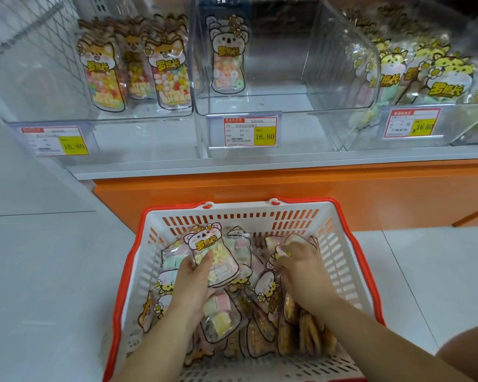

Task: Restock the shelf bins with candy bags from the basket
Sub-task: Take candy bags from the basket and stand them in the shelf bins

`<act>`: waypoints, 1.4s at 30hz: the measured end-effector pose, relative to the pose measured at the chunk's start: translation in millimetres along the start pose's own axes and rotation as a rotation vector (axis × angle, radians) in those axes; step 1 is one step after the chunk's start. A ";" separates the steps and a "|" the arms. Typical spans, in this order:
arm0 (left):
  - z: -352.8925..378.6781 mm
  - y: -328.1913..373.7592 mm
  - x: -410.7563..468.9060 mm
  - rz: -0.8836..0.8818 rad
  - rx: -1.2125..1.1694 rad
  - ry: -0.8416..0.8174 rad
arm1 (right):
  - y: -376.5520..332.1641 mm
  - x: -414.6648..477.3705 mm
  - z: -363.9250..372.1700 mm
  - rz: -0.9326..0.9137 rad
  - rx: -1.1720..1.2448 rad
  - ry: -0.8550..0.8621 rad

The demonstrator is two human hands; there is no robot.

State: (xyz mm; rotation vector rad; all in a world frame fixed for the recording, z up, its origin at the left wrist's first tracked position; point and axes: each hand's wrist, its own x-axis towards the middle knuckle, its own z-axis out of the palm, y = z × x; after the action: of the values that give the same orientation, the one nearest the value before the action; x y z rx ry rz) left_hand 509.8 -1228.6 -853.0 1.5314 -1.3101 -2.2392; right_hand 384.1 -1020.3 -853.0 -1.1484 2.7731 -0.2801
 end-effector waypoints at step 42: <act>10.6 43.9 -55.8 0.249 0.215 -0.095 | 7.7 49.8 -129.1 0.195 0.563 0.036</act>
State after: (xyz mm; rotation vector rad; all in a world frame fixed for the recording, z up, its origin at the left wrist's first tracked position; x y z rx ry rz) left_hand 512.7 -1219.6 -781.8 1.2495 -1.7132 -2.0946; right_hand 319.6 -1034.6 -731.1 -0.7323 2.5425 -0.9835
